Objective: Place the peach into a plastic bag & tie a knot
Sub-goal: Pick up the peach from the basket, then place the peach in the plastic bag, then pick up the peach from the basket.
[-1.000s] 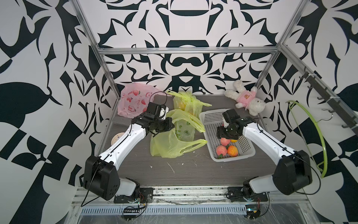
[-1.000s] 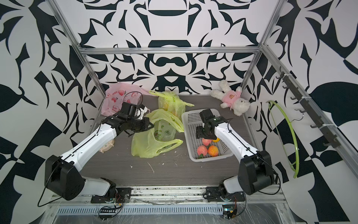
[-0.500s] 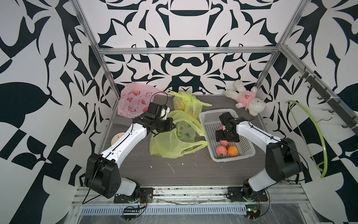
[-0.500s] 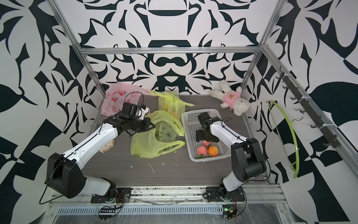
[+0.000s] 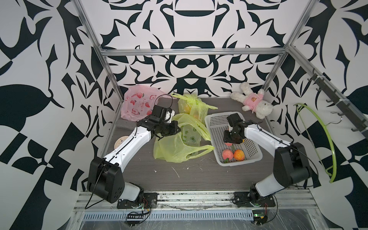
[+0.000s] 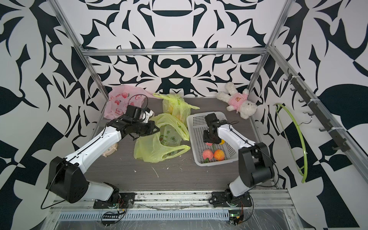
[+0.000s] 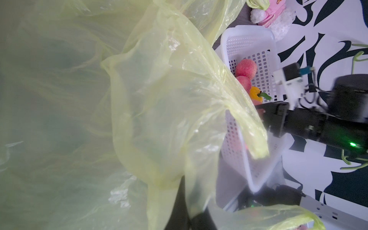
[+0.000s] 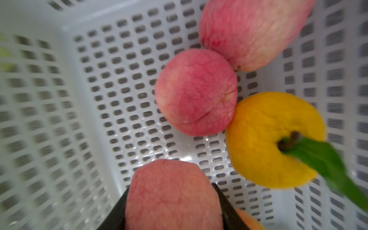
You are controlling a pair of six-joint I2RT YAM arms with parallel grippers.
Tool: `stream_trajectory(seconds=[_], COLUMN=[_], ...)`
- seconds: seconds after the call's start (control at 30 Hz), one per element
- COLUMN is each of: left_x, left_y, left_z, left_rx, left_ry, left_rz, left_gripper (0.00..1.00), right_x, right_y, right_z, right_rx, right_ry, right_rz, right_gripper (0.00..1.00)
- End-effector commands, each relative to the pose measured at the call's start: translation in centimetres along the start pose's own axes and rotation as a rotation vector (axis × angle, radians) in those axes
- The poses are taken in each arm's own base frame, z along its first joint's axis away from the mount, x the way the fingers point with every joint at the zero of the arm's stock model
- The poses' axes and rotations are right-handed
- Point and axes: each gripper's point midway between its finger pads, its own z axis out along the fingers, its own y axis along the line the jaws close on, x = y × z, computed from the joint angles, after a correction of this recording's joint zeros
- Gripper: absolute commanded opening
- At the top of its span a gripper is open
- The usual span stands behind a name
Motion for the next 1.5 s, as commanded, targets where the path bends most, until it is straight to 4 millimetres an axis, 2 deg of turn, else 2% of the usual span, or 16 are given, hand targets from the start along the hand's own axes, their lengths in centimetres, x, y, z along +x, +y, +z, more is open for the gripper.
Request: stream_trajectory(seconds=[0.0,0.1,0.17,0.3,0.43,0.63,0.7,0.77,0.87,0.9,0.97,1.07,1.13,1.27,1.37,1.47], left_x=[0.1,0.2,0.2,0.2,0.0,-0.1,-0.1,0.0,0.0,0.0,0.1,0.1,0.1,0.0,-0.1,-0.2], left_y=[0.2,0.2,0.3,0.2,0.0,-0.6,-0.8,-0.8,-0.8,-0.8,-0.7,-0.5,-0.4,-0.3,-0.3,-0.4], left_z=[0.6,0.7,0.7,0.7,0.7,0.4,0.4,0.5,0.6,0.7,0.9,1.3,1.5,1.7,1.8,1.9], left_rx=[0.013,0.012,0.01,0.013,0.025,0.047,0.063,0.066,0.076,0.079,0.079,0.079,0.079,0.077,0.08,0.083], left_ry=[0.015,0.019,0.019,0.016,0.009,0.003,0.005,0.003,0.0,0.0,0.003,0.007,0.009,0.011,0.009,0.011], left_rz=[-0.012,-0.015,-0.018,-0.022,-0.026,-0.031,-0.032,-0.036,-0.041,-0.043,-0.046,-0.048,-0.049,-0.046,-0.044,-0.04], left_gripper=[0.0,0.0,0.0,0.0,0.0,0.0,0.0,0.0,0.0,0.0,0.0,0.0,0.0,0.0,0.0,0.0], right_x=[-2.2,-1.7,-1.1,0.5,2.3,3.5,3.1,2.9,2.6,2.4,2.0,1.3,0.6,0.2,1.7,4.2], right_y=[5.4,10.9,14.1,18.5,21.4,23.2,24.1,25.3,26.8,27.0,26.5,23.8,20.9,12.4,6.9,4.1], right_z=[-6.6,-10.8,-12.7,-14.0,-12.9,-9.2,-8.3,-8.1,-8.7,-9.2,-10.1,-11.4,-12.5,-14.7,-14.4,-11.8], right_rx=[-0.197,-0.345,-0.418,-0.513,-0.556,-0.528,-0.535,-0.573,-0.643,-0.659,-0.654,-0.592,-0.561,-0.482,-0.364,-0.267], right_ry=[-0.138,-0.191,-0.201,-0.173,-0.095,-0.002,0.009,0.024,0.022,0.012,-0.013,-0.056,-0.096,-0.16,-0.153,-0.07], right_rz=[-0.059,-0.17,-0.237,-0.305,-0.359,-0.377,-0.359,-0.353,-0.345,-0.342,-0.342,-0.322,-0.277,-0.121,-0.048,-0.018], right_gripper=[0.38,0.37,0.35,0.32,0.32,0.37,0.5,0.69,0.87,0.99,1.0,0.99,0.95,0.87,0.86,0.85])
